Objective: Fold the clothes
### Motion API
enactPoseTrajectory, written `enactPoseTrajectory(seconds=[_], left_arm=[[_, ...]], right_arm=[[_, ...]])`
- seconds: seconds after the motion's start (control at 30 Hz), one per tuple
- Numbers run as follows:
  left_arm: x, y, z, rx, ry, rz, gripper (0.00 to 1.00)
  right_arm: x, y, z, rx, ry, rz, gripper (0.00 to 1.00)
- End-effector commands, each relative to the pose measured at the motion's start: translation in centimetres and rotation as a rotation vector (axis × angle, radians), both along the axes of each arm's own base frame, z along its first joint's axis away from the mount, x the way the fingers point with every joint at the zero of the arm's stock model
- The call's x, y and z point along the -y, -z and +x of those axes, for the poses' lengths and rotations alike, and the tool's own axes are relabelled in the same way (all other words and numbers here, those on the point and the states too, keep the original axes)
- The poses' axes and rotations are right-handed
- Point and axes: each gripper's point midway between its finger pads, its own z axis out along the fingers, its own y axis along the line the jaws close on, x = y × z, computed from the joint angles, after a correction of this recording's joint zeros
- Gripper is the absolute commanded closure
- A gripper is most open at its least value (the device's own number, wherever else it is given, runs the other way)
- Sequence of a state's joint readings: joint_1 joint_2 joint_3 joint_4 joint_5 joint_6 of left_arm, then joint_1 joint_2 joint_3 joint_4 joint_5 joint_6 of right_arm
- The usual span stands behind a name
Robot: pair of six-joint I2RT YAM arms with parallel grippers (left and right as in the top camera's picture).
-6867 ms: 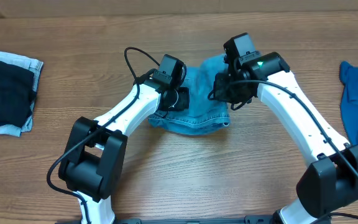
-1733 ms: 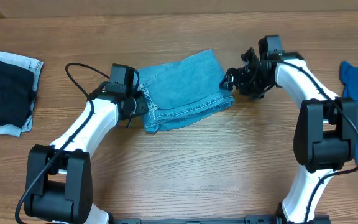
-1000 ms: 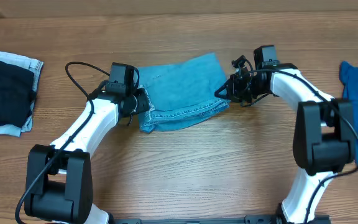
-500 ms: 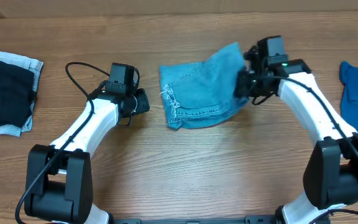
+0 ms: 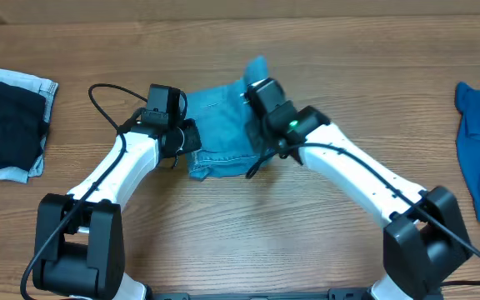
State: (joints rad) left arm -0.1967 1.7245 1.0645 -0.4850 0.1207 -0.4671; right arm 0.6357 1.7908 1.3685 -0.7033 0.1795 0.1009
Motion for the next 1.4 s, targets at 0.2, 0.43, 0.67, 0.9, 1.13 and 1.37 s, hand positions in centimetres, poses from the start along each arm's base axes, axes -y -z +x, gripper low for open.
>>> enactPoseTrajectory(seconds=[0.2, 0.43, 0.67, 0.9, 1.13, 1.37], left_arm=[[1.2, 0.6, -0.6, -0.015, 0.047, -0.001, 0.60], [1.6, 0.5, -0.7, -0.011, 0.056, 0.002, 0.60], [1.6, 0.6, -0.8, -0.016, 0.058, 0.000, 0.60], [4.6, -0.8, 0.9, 0.069, 0.074, -0.107, 0.64], [10.7, 1.7, 1.0, 0.049, 0.071, -0.219, 0.70], [12.3, 3.8, 0.3, -0.005, 0.111, -0.260, 0.69]], right_arm=[[-6.1, -5.3, -1.4, 0.141, -0.141, 0.050, 0.96], [-8.1, -6.2, -2.7, 0.158, -0.211, 0.052, 0.96], [-7.3, -7.8, -2.6, 0.188, -0.188, 0.034, 0.96], [-5.8, -14.4, -3.8, 0.273, -0.196, 0.086, 0.96], [-6.3, -13.6, -5.1, 0.204, -0.240, 0.112, 0.96], [-6.5, -11.7, -5.6, 0.130, -0.234, 0.103, 0.96]])
